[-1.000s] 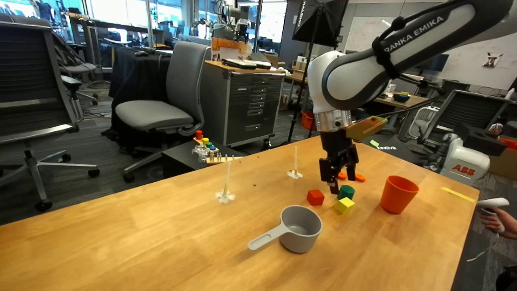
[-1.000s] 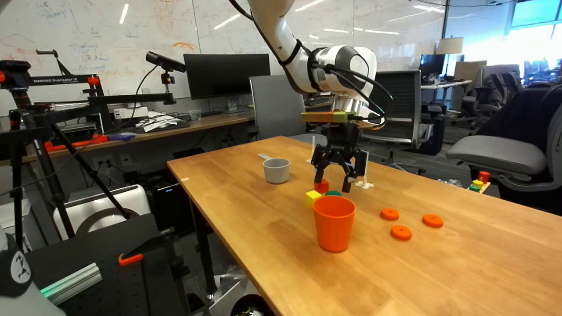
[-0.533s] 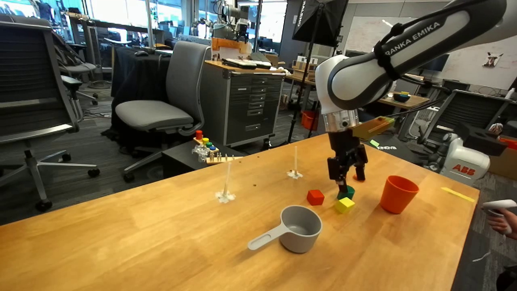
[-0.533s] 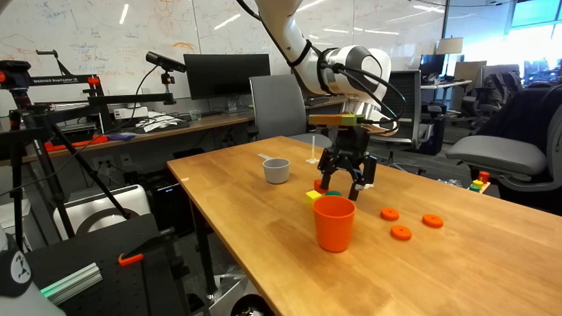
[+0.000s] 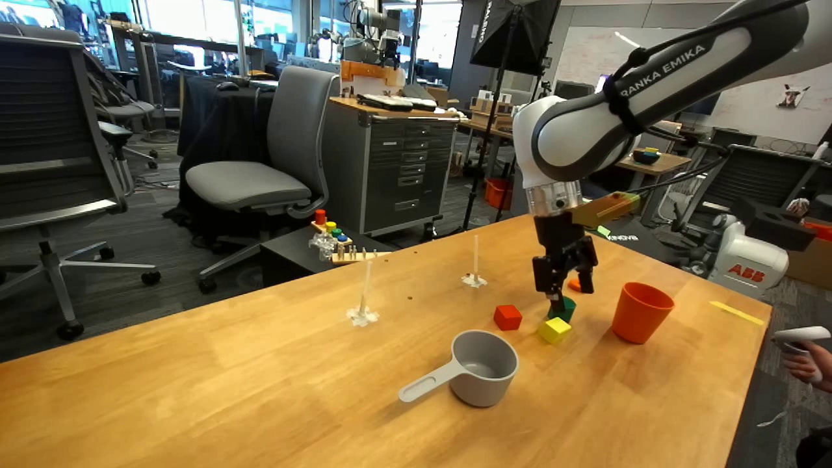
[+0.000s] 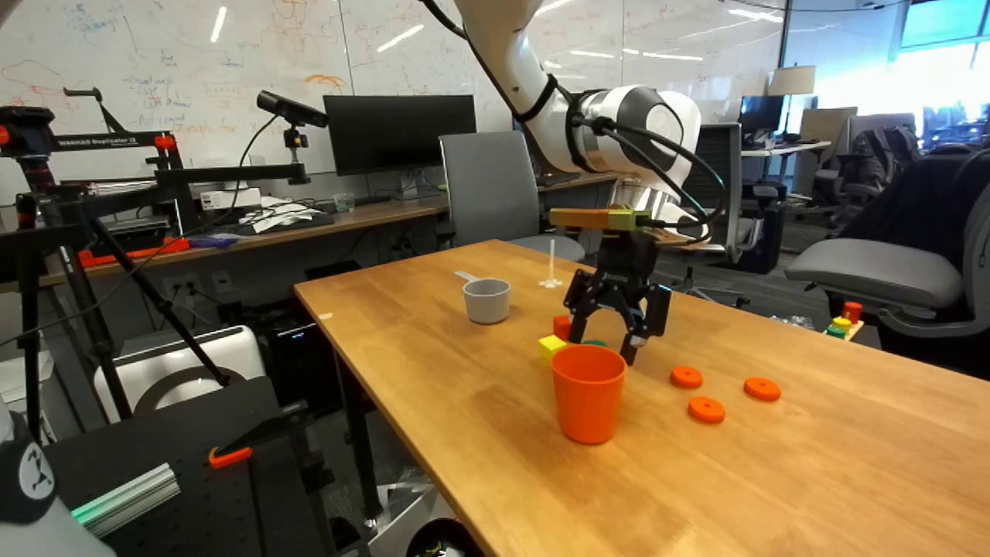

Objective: Put the cubes inside the measuring cup

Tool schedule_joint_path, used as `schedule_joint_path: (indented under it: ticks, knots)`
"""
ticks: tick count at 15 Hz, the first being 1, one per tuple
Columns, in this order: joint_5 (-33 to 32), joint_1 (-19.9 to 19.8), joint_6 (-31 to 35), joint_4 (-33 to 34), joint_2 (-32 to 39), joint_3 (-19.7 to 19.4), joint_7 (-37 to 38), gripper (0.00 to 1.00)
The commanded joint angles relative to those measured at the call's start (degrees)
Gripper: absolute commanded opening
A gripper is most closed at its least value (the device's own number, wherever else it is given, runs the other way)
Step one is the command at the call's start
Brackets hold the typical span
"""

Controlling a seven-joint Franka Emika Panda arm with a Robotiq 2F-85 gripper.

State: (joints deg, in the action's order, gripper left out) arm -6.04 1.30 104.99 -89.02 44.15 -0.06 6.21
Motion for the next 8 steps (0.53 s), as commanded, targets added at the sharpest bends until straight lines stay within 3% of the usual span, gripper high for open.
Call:
schedule_joint_path:
  ticks: [1, 3, 4, 6, 8]
  knots:
    - [0.9, 0.5, -0.9, 0.3, 0.0, -0.2, -0.6, 1.00]
    - [0.3, 0.7, -0.5, 0.4, 0.3, -0.5, -0.5, 1.00]
    - [0.1, 0.8, -0.5, 0.5, 0.4, -0.6, -0.4, 0.75]
    - [0.1, 0.8, -0.4, 0.5, 0.6, -0.6, -0.5, 0.70]
    - [-0.2, 0.9, -0.4, 0.5, 0.7, -0.8, -0.5, 0.52]
